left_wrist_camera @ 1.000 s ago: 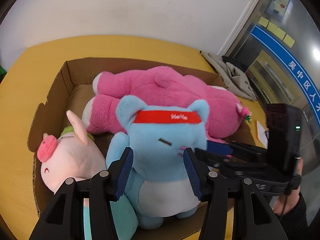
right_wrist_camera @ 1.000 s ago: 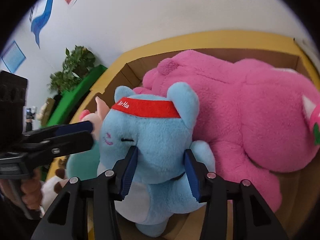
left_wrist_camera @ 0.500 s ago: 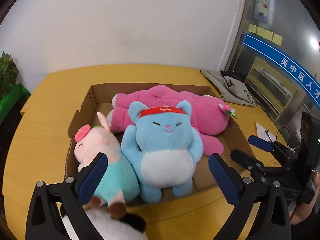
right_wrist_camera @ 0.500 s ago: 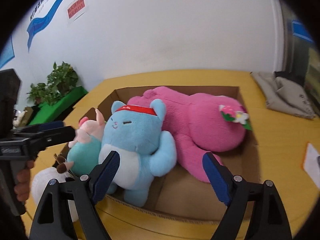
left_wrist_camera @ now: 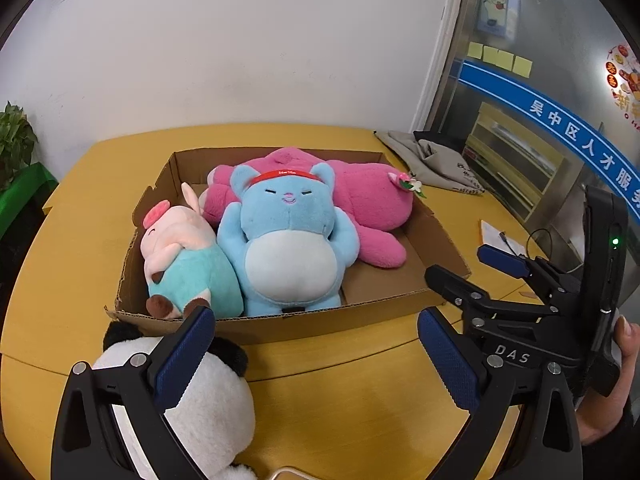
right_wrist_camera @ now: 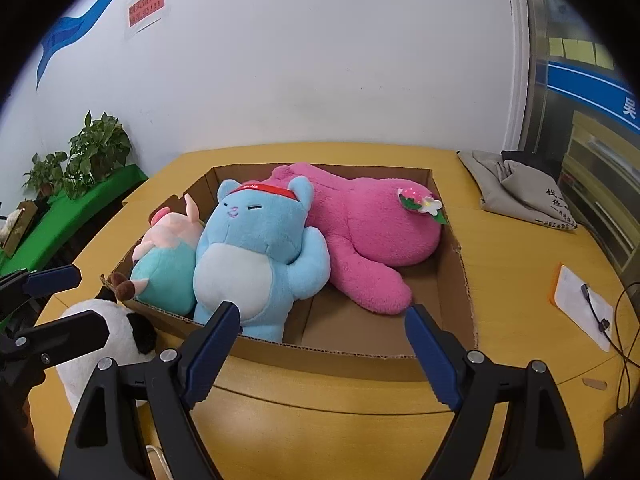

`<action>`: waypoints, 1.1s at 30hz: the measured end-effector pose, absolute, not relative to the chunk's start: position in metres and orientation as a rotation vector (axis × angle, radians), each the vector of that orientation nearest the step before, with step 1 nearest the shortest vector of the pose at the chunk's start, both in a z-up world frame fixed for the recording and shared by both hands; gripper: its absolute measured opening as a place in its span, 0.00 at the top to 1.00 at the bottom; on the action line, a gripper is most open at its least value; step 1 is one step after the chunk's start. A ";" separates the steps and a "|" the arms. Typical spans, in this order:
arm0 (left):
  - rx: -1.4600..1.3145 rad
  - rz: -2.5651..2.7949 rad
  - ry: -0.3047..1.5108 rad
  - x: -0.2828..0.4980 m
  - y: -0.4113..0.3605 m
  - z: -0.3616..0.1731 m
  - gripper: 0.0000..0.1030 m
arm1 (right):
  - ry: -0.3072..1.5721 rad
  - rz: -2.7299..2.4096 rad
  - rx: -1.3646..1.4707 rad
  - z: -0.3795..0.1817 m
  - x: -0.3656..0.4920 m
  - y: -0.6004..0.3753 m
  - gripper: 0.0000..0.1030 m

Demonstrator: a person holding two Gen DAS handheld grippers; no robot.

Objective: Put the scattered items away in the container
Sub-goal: 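Open both tools, release the blue plush, and withdraw toward the panda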

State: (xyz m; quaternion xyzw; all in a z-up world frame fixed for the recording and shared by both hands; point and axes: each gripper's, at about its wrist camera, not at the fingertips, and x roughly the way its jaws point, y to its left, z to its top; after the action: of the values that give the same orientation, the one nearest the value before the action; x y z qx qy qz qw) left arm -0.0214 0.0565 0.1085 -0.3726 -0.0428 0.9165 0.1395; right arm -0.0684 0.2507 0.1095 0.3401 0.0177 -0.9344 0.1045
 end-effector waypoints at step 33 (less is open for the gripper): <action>-1.028 2.586 -0.197 0.014 0.026 0.100 0.00 | 0.094 -2.744 1.011 0.108 -0.038 0.238 0.18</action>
State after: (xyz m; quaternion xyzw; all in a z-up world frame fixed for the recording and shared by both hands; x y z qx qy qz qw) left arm 0.0137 0.0256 0.1003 -0.3627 -0.0694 0.9127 0.1750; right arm -0.0381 0.2376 0.1083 0.3436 0.0321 -0.9324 0.1077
